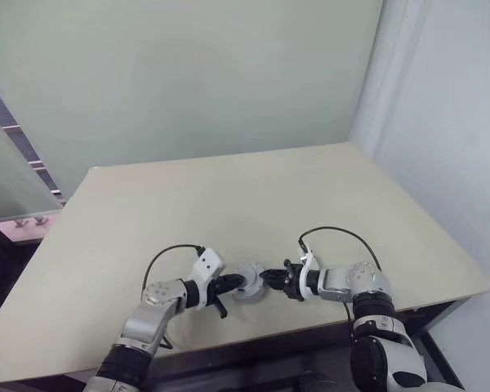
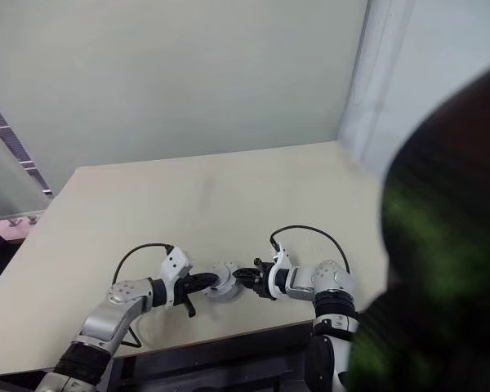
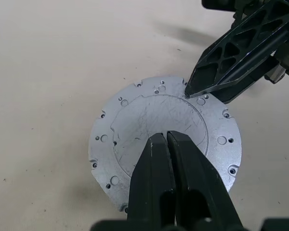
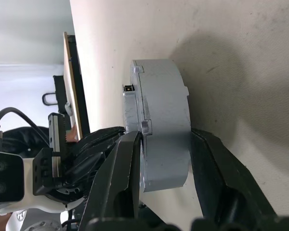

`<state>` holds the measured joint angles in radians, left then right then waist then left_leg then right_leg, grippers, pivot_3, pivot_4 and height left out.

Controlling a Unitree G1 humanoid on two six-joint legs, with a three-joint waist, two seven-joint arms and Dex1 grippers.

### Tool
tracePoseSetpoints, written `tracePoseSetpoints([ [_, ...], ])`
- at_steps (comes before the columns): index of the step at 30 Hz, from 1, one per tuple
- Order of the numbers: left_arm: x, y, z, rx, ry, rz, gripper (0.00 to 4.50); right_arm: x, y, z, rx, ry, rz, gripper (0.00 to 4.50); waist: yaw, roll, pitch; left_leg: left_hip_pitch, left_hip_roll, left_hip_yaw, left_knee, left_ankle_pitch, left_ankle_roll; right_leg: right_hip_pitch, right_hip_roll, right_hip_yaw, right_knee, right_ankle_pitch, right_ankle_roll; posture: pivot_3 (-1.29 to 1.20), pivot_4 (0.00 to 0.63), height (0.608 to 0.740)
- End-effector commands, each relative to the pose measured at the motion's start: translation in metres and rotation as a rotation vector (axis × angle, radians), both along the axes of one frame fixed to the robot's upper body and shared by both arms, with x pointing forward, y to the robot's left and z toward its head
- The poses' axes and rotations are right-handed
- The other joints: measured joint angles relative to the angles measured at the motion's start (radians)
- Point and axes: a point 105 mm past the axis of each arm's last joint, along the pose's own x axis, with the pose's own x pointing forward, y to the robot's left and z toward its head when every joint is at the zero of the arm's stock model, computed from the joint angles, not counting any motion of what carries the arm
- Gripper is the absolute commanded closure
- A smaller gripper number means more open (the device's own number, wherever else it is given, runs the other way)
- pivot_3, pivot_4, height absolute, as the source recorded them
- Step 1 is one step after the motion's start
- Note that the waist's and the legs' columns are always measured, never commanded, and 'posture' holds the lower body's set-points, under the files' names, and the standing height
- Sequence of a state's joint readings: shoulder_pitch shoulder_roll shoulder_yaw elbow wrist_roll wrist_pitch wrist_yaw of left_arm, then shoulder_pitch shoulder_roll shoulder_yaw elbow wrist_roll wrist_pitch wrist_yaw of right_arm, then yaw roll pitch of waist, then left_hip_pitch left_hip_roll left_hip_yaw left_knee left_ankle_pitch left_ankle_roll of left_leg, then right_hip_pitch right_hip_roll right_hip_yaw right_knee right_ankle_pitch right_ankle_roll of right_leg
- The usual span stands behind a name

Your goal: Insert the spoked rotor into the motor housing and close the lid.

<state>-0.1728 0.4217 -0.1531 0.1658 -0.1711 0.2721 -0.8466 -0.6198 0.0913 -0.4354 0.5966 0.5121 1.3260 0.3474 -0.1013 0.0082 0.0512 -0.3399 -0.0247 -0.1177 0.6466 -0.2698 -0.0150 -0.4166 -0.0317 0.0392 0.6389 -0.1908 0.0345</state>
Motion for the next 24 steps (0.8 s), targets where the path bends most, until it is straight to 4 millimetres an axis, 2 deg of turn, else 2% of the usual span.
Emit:
tracePoseSetpoints([
  [1,0.004,0.000,0.002,-0.031,-0.010,0.037,4.50,0.001,0.008,0.004,-0.010,-0.015,0.029,3.25,0.000,0.000,0.000,0.000,0.000,0.000,0.000,0.000,0.000,0.000,0.000,0.000,0.000,0.000,0.000,0.00,0.000,0.740],
  [2,0.006,0.003,0.006,-0.044,-0.019,0.058,4.50,0.001,0.008,0.004,-0.015,-0.016,0.031,3.25,0.000,0.000,0.000,0.000,0.000,0.000,0.000,0.000,0.000,0.000,0.000,0.000,0.000,0.000,0.000,0.00,0.000,0.740],
  [6,0.016,0.027,0.025,-0.106,-0.044,0.173,3.61,0.001,0.008,0.003,-0.020,-0.018,0.031,3.25,-0.006,0.000,0.000,-0.001,0.001,0.000,0.000,0.000,0.000,-0.002,0.001,0.000,0.000,0.000,0.000,0.00,0.000,0.740],
  [10,0.021,0.056,0.048,-0.253,-0.048,0.311,2.18,0.001,0.008,0.004,-0.013,-0.021,0.032,3.25,-0.006,0.000,0.000,-0.003,0.002,0.000,-0.001,0.000,0.000,-0.005,0.002,0.000,0.000,0.000,0.000,0.00,0.000,0.740],
  [13,0.013,0.080,0.062,-0.375,-0.011,0.404,1.06,0.000,0.009,0.006,-0.001,-0.025,0.032,3.25,-0.009,0.000,0.000,-0.003,0.002,0.000,-0.002,0.000,0.000,-0.005,0.002,0.000,0.000,0.000,0.000,0.00,0.000,0.740],
  [16,0.003,0.098,0.064,-0.438,0.023,0.488,0.05,0.000,0.009,0.007,0.014,-0.025,0.030,3.25,-0.009,0.000,0.000,-0.003,0.002,0.001,-0.002,0.000,0.000,-0.006,0.002,0.001,0.000,0.000,0.000,0.00,0.000,0.740],
  [20,-0.007,0.104,0.059,-0.510,0.069,0.582,0.00,0.000,0.012,0.011,0.061,-0.022,0.023,3.25,-0.007,0.000,0.001,-0.003,0.002,0.000,-0.002,0.000,0.000,-0.006,0.002,0.000,0.000,0.000,0.000,0.00,0.000,0.740],
  [24,-0.018,0.099,0.047,-0.621,0.175,0.636,0.00,0.000,0.017,0.019,0.139,-0.018,0.011,3.29,-0.008,-0.001,0.001,-0.003,0.002,0.001,-0.002,0.000,0.000,-0.006,0.002,0.000,0.000,0.000,0.000,0.00,0.000,0.740],
])
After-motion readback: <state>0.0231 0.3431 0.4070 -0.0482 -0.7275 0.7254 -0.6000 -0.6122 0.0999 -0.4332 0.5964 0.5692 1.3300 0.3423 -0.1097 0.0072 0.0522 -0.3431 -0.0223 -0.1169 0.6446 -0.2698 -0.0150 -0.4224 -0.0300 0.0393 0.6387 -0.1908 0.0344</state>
